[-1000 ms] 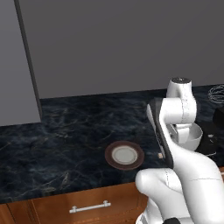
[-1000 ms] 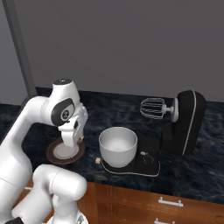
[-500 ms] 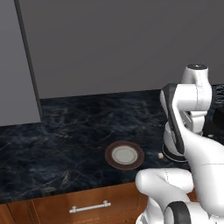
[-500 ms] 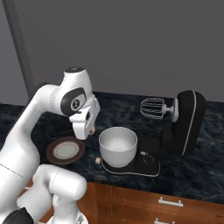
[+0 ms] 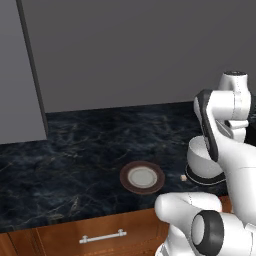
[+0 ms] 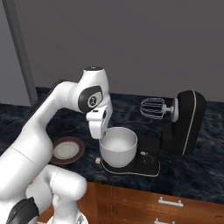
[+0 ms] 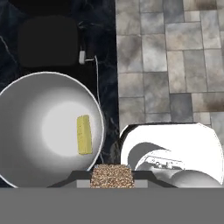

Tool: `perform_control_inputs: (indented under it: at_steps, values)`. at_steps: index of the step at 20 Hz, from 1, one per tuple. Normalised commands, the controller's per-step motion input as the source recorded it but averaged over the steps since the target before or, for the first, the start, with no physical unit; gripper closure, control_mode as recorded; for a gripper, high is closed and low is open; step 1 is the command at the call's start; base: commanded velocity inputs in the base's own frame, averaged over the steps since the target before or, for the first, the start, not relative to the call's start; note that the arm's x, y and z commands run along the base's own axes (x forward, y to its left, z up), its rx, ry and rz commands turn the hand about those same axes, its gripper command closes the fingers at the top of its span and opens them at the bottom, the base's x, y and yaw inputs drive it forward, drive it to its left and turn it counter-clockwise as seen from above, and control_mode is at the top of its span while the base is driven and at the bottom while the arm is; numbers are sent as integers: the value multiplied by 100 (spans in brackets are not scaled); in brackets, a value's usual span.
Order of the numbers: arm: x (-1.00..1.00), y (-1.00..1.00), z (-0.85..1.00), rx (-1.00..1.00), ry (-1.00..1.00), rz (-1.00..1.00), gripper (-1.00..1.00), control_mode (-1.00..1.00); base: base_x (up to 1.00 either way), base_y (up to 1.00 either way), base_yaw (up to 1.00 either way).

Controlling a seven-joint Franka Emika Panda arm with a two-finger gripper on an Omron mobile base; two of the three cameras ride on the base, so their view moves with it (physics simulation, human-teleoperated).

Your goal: Add butter and sugar cubes to the stand mixer bowl and then turn on the stand mixer to begin making frosting.

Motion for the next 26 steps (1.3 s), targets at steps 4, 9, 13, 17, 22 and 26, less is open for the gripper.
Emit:
perform_control_inputs:
  at_steps: [4, 9, 13, 17, 22, 26]
  values:
    - [29, -19, -40, 0, 9, 4, 100, -100, 0, 0, 0]
    - [29, -15, -39, 0, 2, 5, 100, -100, 0, 0, 0]
    - [22, -7, -40, 0, 0, 4, 100, -100, 0, 0, 0]
    - [19, 0, -39, 0, 0, 0, 100, -100, 0, 0, 0]
    - [12, 0, -33, 0, 0, 0, 100, -100, 0, 0, 0]
    - [4, 0, -34, 0, 0, 0, 100, -100, 0, 0, 0]
